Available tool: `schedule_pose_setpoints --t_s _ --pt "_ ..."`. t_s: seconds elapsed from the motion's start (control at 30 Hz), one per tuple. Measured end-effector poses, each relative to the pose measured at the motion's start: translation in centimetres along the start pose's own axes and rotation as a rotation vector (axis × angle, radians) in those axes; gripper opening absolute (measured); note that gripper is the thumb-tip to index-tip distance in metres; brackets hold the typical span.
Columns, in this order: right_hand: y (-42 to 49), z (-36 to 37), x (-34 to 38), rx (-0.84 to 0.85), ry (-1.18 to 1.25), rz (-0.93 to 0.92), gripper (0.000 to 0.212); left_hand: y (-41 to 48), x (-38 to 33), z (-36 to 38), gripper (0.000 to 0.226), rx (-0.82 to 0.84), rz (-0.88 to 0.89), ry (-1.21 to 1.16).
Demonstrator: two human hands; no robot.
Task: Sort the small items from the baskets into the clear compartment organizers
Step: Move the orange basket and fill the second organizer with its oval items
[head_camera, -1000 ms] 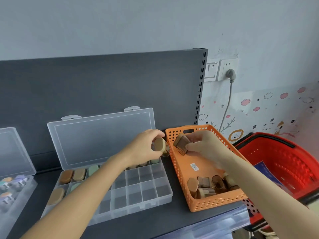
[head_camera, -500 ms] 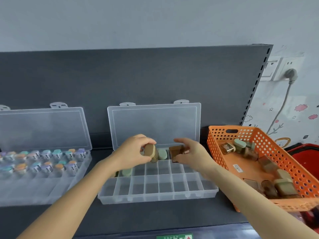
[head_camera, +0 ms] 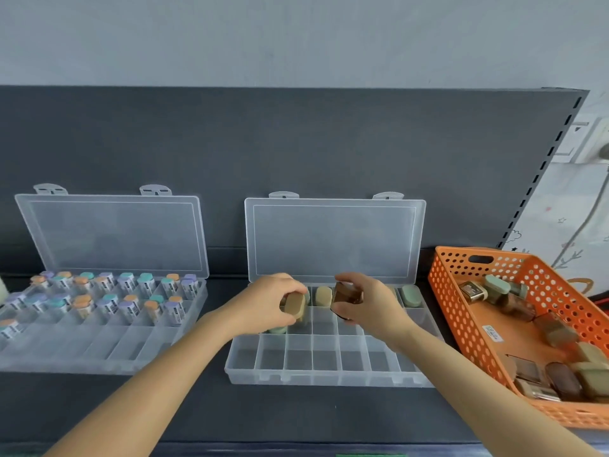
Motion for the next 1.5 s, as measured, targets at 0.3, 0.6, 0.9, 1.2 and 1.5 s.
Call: schedule_pose_setpoints --t_s 0.3,0.6,0.9,1.2,1.5 --pt "-0.4 0.8 -1.5 0.032 0.355 0.153 0.028 0.6 0.3 2.4 0.054 0.123 0.018 0.136" --pt "-0.2 1.2 0.4 0.015 -0.077 -0.114 0.029 -0.5 1.1 1.8 0.064 0.022 0.011 0.045" --pt "0.7 4.1 0.3 0.106 -0.417 -0.214 0.050 -1.5 1.9 1.5 0.062 0.028 -0.032 0.026" --pt "0.7 4.6 -0.6 0.156 -0.541 -0.202 0.044 -1.8 1.1 1.3 0.056 0.018 -0.019 0.021" --pt "-0.8 1.1 0.0 0.085 -0.426 -0.228 0.065 -0.9 -1.4 1.2 0.057 0.035 0.003 0.046"
Point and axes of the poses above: each hand's wrist, its own y-axis towards the middle knuckle, its own z-axis out of the palm, x = y × z, the point moved 8 cm from there along y, towards the middle knuckle, and after that the axes turned 2 degrees about z, right-handed, at the moved point
